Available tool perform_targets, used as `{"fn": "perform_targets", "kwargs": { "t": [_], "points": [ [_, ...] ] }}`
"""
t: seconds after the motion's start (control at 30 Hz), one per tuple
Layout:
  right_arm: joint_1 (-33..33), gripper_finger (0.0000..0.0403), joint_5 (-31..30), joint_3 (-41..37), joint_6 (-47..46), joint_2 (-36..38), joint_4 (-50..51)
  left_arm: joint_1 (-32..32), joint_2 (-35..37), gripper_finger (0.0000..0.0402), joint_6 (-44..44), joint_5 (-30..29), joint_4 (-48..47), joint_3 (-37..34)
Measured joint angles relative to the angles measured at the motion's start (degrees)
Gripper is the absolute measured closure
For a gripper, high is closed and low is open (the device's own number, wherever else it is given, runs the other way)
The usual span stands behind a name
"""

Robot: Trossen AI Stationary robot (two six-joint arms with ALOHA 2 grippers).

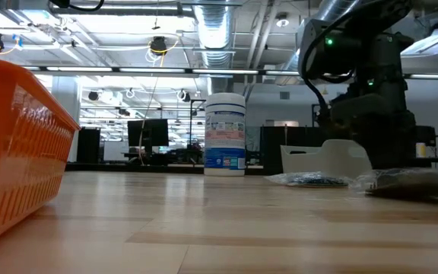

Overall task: Pick & Place Travel size toiletries
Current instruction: Put the black scrub pad into the orange basket

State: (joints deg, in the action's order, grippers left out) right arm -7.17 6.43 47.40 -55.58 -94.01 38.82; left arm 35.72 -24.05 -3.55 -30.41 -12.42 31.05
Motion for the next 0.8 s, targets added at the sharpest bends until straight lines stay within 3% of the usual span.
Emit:
{"fn": "perform_targets", "kwargs": {
  "t": [0.27, 0.43, 0.6, 0.8],
  "points": [
    [-1.82, 0.0402, -5.66, 6.04, 1.57, 0.52, 0.56, -0.06, -0.02, 0.04, 2.09, 0.0, 0.02, 0.0],
    [-3.0, 0.0402, -11.12, 12.25, 2.25, 0.54, 2.6, -0.06, -1.36, 0.0376, 2.58, -0.01, 0.02, 0.0],
    [-3.11, 0.0403, -16.9, 18.01, 3.7, 0.56, 4.63, -0.08, -5.93, 0.0325, 3.47, -2.49, 0.02, 0.0],
    [-3.11, 0.0403, -23.06, 23.86, 7.33, 0.6, 4.26, -0.17, -14.03, 0.0229, 5.57, -6.6, 0.67, 0.0]
  ]
}}
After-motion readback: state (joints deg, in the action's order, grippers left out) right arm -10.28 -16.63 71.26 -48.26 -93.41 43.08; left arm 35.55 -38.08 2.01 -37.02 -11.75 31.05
